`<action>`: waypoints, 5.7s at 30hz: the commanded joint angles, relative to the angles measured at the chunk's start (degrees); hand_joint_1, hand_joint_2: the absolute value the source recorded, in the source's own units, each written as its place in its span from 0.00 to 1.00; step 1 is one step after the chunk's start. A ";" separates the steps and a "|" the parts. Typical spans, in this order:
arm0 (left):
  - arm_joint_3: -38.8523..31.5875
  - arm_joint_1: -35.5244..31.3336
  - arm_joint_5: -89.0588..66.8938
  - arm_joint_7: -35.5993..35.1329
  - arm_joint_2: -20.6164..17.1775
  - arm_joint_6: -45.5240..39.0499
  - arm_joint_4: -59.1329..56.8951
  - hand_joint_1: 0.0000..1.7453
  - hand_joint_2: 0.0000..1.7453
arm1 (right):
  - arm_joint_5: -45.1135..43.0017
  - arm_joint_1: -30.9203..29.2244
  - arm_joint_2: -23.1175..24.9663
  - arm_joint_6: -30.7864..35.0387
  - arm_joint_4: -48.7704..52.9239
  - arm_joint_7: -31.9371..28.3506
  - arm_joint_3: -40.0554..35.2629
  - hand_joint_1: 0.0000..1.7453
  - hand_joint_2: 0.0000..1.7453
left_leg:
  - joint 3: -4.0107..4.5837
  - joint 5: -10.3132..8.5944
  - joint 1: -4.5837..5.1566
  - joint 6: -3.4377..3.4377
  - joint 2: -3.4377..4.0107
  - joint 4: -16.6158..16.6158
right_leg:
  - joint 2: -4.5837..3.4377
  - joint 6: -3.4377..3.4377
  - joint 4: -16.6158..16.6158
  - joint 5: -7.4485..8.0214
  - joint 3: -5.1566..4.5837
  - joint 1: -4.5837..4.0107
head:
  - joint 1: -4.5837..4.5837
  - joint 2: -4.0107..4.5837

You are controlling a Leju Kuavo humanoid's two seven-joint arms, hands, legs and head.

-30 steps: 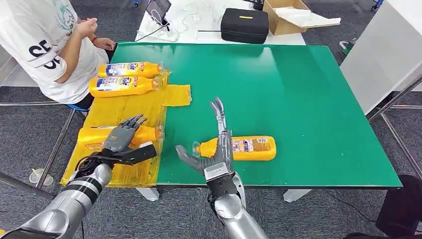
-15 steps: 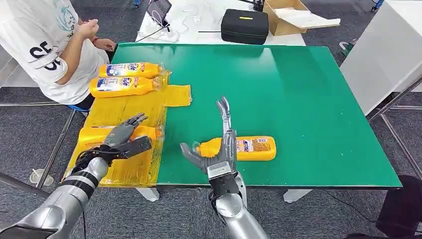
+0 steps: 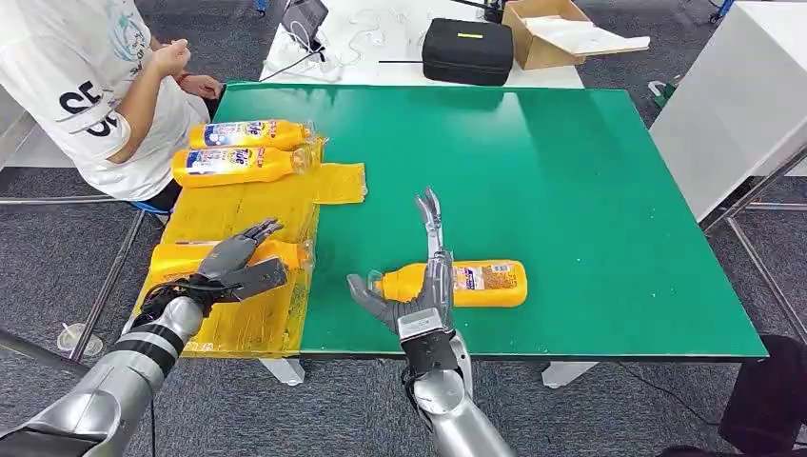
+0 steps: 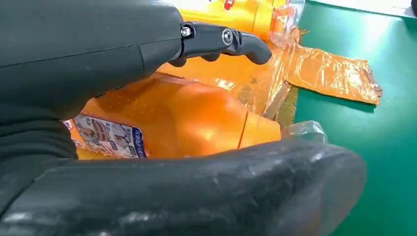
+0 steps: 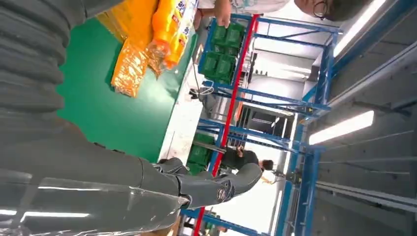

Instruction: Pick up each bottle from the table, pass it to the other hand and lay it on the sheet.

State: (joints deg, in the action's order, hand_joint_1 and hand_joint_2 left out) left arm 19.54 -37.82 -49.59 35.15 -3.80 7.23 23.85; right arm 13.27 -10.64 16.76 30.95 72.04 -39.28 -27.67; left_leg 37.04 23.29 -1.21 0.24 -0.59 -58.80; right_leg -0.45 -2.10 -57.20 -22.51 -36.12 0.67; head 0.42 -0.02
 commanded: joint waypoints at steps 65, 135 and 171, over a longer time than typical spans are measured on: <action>8.33 7.51 15.84 4.37 0.12 -9.94 18.82 0.00 0.00 | 2.04 -1.43 -0.08 -0.46 -7.27 1.30 3.23 0.00 1.00 | -0.04 0.03 0.02 -0.07 -0.02 0.04 | 0.11 0.03 0.05 -0.05 0.02 0.00 | 0.00 0.02; -21.58 25.99 46.12 -1.65 15.65 -17.28 42.00 0.00 1.00 | 29.40 5.95 -12.57 -4.29 4.15 24.04 9.99 0.00 1.00 | -0.04 0.17 0.05 -0.15 0.03 0.13 | 0.09 0.01 0.22 -0.09 0.05 0.01 | 0.00 0.02; -22.41 18.65 39.06 -1.66 15.51 -18.81 28.70 0.00 1.00 | 30.49 -18.80 -20.90 -30.89 -28.09 35.63 0.33 0.00 1.00 | 0.11 0.10 0.06 -0.12 0.12 0.04 | -0.02 0.03 0.09 -0.01 -0.12 0.03 | 0.00 0.02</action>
State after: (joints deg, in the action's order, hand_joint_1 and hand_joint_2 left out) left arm -1.55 -14.35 -11.37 33.88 12.26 -10.88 61.53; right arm 46.80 -20.15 -2.07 3.88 61.39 -2.56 -21.72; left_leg 37.52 23.34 -1.20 0.20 -0.57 -58.83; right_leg -0.47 -2.14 -57.18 -22.49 -36.58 0.69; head 0.42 0.00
